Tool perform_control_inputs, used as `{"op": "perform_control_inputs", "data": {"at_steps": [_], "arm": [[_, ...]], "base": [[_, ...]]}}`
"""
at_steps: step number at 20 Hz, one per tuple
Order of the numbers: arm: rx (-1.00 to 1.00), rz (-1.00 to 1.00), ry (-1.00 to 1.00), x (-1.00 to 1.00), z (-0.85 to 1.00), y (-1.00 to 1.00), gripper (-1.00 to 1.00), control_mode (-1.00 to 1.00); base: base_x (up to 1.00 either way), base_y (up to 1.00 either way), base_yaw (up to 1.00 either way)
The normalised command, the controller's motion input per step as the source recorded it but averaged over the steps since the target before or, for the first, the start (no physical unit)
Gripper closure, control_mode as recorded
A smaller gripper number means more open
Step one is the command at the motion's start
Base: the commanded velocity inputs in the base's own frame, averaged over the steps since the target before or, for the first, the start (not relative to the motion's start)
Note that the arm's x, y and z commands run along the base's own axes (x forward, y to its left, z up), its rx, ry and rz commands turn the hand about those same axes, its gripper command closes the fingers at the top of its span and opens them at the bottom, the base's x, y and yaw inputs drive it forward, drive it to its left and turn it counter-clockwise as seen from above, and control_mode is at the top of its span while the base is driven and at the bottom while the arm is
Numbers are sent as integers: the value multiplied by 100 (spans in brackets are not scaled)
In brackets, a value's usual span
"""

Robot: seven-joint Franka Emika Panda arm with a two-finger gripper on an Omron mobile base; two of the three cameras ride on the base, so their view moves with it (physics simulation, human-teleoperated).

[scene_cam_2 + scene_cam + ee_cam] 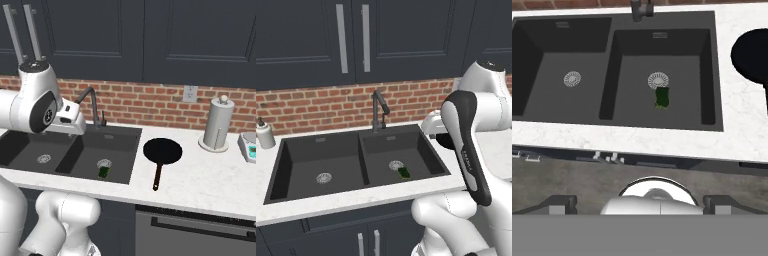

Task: Pick the pan and sponge and place them into the sink. Then turn on the water.

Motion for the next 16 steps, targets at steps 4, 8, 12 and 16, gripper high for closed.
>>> {"op": "perform_control_inputs", "data": {"at_steps": [4,8,12,16], "arm": [[1,0,5,6,-12,-9,-100,-100],[2,-2,7,3,-21,-29,-100,-100],[0,-5,9,0,-16,-44,-100,-100],[0,-6,5,4,-15,-53,-100,-100]], "base": [[0,0,0],[0,0,0],[0,0,0],[0,0,0]]}}
